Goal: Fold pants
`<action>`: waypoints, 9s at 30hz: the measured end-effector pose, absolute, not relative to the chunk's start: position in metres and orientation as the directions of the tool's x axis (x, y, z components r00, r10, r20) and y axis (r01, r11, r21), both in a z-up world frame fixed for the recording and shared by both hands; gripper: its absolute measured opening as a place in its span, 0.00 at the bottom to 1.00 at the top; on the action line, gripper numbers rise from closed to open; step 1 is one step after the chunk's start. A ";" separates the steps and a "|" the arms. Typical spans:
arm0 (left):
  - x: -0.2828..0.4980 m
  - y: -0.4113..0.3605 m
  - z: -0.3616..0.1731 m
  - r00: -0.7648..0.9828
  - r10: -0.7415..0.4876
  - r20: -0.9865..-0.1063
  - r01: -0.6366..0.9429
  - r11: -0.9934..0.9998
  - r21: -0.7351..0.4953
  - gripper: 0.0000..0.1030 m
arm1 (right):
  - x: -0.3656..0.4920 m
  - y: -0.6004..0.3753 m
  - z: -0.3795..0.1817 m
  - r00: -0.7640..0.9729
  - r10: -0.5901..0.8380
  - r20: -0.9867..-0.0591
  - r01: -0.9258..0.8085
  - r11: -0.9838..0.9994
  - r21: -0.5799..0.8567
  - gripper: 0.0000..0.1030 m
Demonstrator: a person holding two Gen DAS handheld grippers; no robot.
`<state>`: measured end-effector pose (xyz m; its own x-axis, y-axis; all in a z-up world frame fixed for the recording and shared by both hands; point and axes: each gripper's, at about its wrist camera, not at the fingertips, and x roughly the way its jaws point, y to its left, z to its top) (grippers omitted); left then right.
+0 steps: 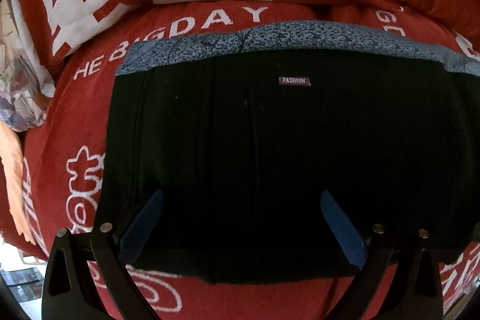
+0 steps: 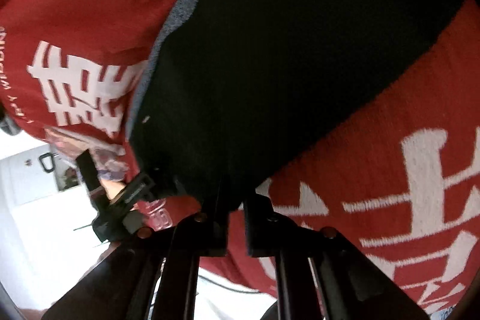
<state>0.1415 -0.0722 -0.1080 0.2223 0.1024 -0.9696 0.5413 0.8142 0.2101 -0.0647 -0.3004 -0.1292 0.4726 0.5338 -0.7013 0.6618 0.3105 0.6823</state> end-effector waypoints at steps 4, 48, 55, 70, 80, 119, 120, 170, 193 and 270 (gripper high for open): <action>0.127 -0.088 -0.085 0.206 0.024 -0.978 0.564 0.814 0.139 1.00 | -0.095 -0.349 -0.102 0.478 0.430 -0.766 0.689 0.359 0.630 0.18; 0.022 -0.308 -0.112 0.137 0.021 -0.990 0.728 0.676 0.115 1.00 | -0.284 -0.636 -0.106 0.480 -0.029 -0.877 0.877 0.058 0.478 0.14; 0.027 -0.337 -0.091 0.200 -0.053 -0.978 0.711 0.695 0.108 1.00 | -0.272 -0.626 -0.058 0.443 -0.118 -0.889 0.884 0.223 0.411 0.27; 0.024 -0.345 -0.121 0.188 -0.011 -0.982 0.696 0.707 0.125 1.00 | -0.270 -0.635 -0.083 0.398 -0.064 -0.915 0.889 0.272 0.367 0.33; 0.019 -0.349 -0.123 0.198 -0.005 -0.980 0.697 0.704 0.137 1.00 | -0.313 -0.622 -0.079 0.504 -0.019 -0.863 0.858 0.123 0.498 0.39; -0.015 -0.402 -0.087 0.180 -0.071 -0.981 0.742 0.665 0.088 1.00 | -0.333 -0.625 -0.087 0.658 -0.017 -0.753 0.753 0.004 0.658 0.53; -0.015 -0.402 -0.086 0.173 -0.073 -0.982 0.737 0.671 0.080 1.00 | -0.335 -0.624 -0.089 0.667 -0.017 -0.744 0.744 -0.009 0.668 0.53; -0.062 -0.458 -0.116 0.159 -0.125 -0.979 0.723 0.691 0.029 1.00 | -0.229 -0.602 -0.013 0.737 -0.029 -0.675 0.622 0.421 0.661 0.14; 0.097 -0.189 -0.067 0.296 0.058 -0.953 0.398 0.900 0.178 1.00 | -0.024 -0.319 -0.054 0.320 -0.102 -0.942 0.299 0.954 -0.002 0.22; 0.034 -0.329 -0.091 0.108 -0.075 -0.991 0.604 0.797 0.006 0.90 | -0.094 -0.502 -0.112 0.540 0.373 -0.754 0.691 0.316 0.651 0.08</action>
<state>0.0339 -0.3287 -0.0909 0.1084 -0.0750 -0.9913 0.6037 0.7972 0.0057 -0.0937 -0.5024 -0.1125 0.5402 0.3728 -0.7545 0.6907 0.3157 0.6506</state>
